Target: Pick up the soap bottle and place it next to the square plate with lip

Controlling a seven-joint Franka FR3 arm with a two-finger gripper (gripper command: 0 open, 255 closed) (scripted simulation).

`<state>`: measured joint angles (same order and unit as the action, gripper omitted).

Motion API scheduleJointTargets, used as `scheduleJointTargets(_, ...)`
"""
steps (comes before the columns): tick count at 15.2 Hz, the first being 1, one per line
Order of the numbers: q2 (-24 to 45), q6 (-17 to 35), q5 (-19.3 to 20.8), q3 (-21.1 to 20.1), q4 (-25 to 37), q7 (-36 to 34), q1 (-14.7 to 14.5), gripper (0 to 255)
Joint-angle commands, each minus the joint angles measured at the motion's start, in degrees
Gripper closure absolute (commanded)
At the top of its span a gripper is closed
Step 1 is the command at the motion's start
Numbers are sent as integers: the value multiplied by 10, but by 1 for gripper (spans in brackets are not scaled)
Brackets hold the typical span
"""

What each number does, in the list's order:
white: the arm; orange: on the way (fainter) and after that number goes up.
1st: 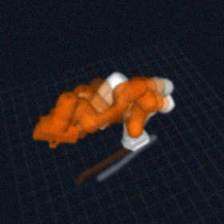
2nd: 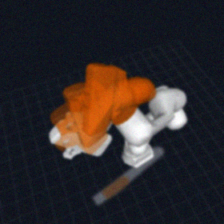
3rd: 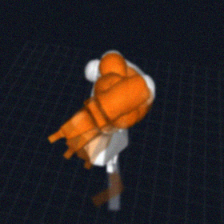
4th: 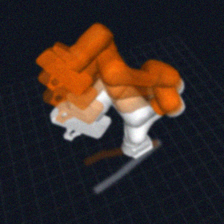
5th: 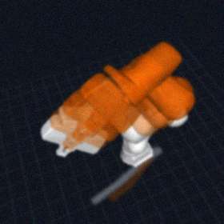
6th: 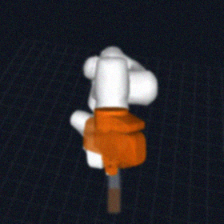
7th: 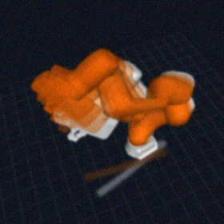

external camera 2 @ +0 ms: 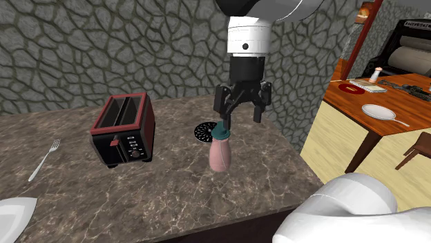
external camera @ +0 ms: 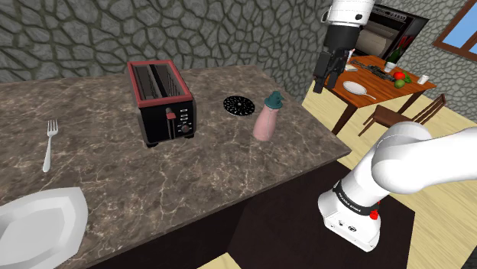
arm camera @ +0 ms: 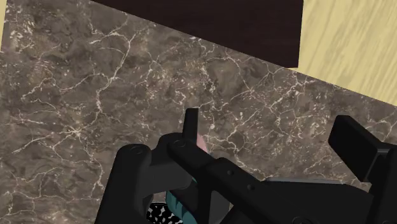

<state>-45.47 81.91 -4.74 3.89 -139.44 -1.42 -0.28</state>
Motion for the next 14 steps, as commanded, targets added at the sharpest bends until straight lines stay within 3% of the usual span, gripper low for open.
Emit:
scheduleJointTargets(1, 0, 0, 0, 0, 0, 0, 0, 0)
scheduleJointTargets(14, 270, 206, 11, -11, 58, -81, 30, 0)
